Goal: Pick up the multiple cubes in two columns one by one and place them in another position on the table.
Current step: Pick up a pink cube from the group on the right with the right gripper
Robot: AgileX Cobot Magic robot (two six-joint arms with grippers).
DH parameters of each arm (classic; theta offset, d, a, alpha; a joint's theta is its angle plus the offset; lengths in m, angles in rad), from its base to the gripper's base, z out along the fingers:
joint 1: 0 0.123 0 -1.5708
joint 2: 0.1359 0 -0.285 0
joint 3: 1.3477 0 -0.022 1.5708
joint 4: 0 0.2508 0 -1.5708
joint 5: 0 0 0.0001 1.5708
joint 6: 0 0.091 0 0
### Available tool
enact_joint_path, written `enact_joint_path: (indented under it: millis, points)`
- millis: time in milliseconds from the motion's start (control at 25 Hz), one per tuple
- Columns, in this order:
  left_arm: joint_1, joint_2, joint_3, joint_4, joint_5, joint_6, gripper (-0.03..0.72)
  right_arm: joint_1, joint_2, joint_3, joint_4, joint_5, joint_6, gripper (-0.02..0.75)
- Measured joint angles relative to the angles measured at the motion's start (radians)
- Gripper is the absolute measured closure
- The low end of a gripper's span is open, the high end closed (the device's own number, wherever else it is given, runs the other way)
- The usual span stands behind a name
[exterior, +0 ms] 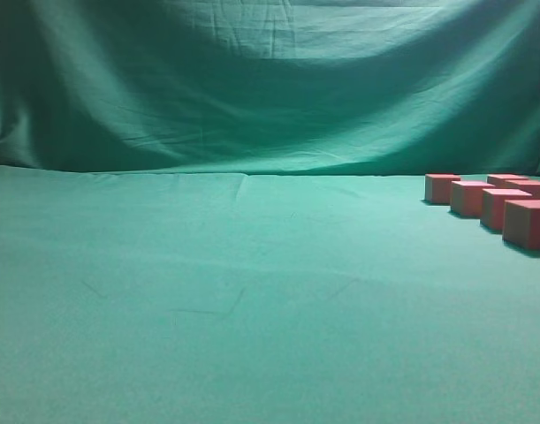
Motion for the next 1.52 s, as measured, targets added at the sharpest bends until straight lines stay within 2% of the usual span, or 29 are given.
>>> enact_joint_path:
  millis: [920, 1080, 1200, 1320, 1520]
  points:
    - [0.0, 0.0, 0.0, 0.0, 0.0, 0.0, 0.688, 0.0, 0.0, 0.0, 0.0, 0.0, 0.0, 0.689]
    - [0.0, 0.0, 0.0, 0.0, 0.0, 0.0, 0.688, 0.0, 0.0, 0.0, -0.034, -0.006, 0.002, 0.689]
    - [0.0, 0.0, 0.0, 0.0, 0.0, 0.0, 0.688, 0.0, 0.0, 0.002, 0.012, -0.09, 0.006, 0.689]
    - [0.0, 0.0, 0.0, 0.0, 0.0, 0.0, 0.688, 0.0, 0.0, 0.002, 0.081, -0.24, 0.007, 0.689]
    - [0.0, 0.0, 0.0, 0.0, 0.0, 0.0, 0.688, 0.0, 0.0, 0.002, 0.134, -0.494, 0.038, 0.689]
